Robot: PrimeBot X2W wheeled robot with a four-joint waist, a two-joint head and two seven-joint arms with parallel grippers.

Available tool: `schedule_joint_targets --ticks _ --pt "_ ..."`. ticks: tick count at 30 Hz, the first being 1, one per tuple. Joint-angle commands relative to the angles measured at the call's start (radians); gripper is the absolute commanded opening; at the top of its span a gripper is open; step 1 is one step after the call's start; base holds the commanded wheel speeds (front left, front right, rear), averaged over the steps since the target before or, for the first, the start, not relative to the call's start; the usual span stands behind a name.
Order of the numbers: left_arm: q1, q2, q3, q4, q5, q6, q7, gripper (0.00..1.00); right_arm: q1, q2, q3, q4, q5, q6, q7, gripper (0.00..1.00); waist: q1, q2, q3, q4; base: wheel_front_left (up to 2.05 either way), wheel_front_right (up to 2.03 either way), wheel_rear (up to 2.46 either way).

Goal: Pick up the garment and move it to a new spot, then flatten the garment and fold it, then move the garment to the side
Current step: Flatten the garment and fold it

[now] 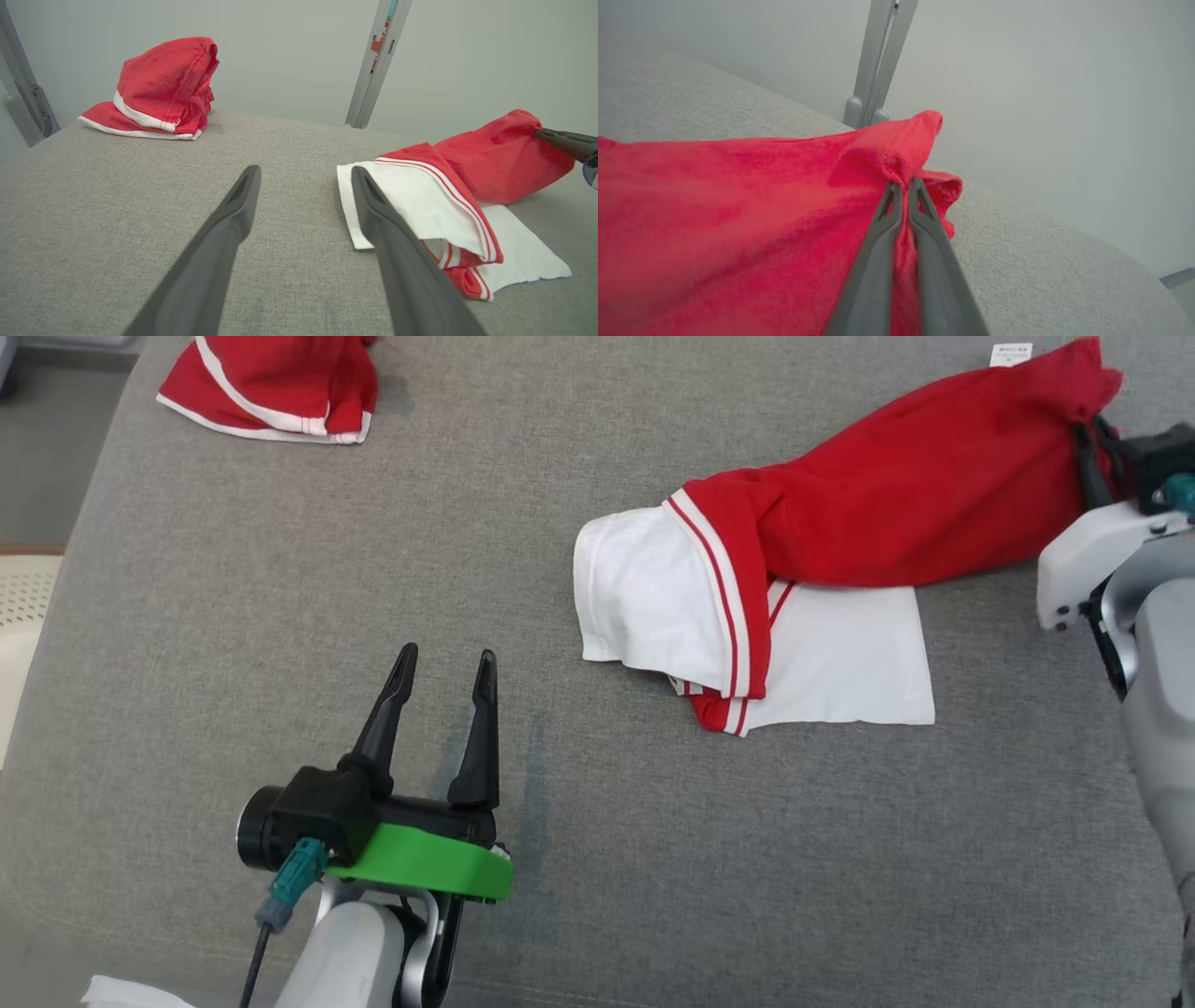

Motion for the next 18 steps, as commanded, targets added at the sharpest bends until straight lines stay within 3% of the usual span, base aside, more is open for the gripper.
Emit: schedule_joint_targets --ticks 1,10,16,17,18 --pt "0.014 0.002 0.005 -0.003 0.004 -0.003 0.000 1.00 0.057 0.002 -0.010 -0.045 -0.011 -0.002 -0.007 0.00 0.0000 0.0000 -0.021 -0.022 0.00 0.00 0.00" --pt "0.033 0.002 0.027 -0.008 0.016 -0.007 0.000 1.00 0.507 0.099 -0.065 -0.520 -0.107 -0.001 -0.008 0.00 0.0000 0.0000 -0.049 -0.075 0.00 0.00 0.00" --pt "0.034 0.002 0.035 -0.004 0.021 -0.014 0.000 1.00 0.723 0.186 -0.086 -0.669 -0.123 -0.002 -0.008 0.00 0.0000 0.0000 -0.060 -0.097 0.00 0.00 0.00" --pt "0.034 0.002 0.037 -0.003 0.022 -0.016 0.000 1.00 0.748 0.197 -0.091 -0.685 -0.118 -0.002 -0.008 0.03 0.0000 0.0000 -0.063 -0.102 0.00 0.00 0.00" --pt "0.036 0.002 0.039 0.000 0.023 -0.016 0.000 1.00 0.769 0.204 -0.091 -0.695 -0.118 -0.002 -0.008 0.33 0.0000 0.0000 -0.068 -0.107 0.00 0.00 0.00"
